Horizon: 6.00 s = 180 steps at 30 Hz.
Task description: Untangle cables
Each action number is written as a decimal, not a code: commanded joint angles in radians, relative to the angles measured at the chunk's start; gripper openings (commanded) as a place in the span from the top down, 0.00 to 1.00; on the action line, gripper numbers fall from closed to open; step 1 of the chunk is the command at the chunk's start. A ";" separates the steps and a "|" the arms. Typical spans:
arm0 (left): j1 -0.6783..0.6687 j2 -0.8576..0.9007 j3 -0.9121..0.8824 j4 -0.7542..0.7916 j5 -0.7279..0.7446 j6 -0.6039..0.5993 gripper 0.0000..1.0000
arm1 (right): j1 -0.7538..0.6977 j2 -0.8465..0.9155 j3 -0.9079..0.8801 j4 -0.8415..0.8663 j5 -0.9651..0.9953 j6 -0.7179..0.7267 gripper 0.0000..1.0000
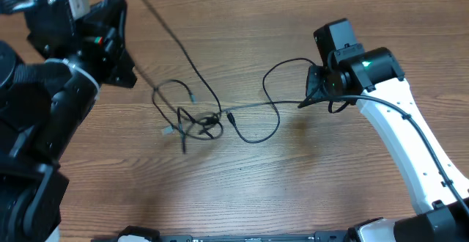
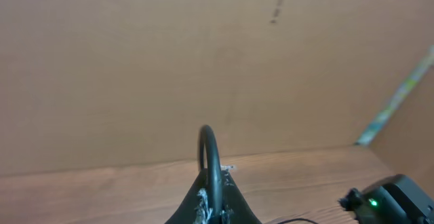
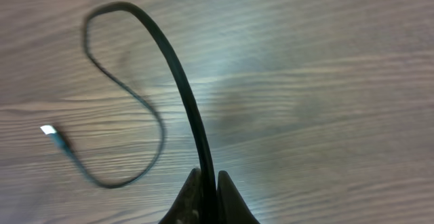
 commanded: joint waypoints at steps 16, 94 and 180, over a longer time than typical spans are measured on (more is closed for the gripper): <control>0.006 -0.005 0.011 -0.018 -0.396 0.030 0.96 | -0.299 -0.002 -0.249 0.114 0.066 0.105 0.96; 0.817 0.581 0.008 -0.204 0.020 -0.281 0.93 | -0.354 -0.002 -0.249 0.090 -0.089 0.113 0.96; 0.229 0.833 1.098 -0.660 0.201 0.129 0.96 | -0.354 -0.002 -0.254 0.087 -0.144 0.067 0.33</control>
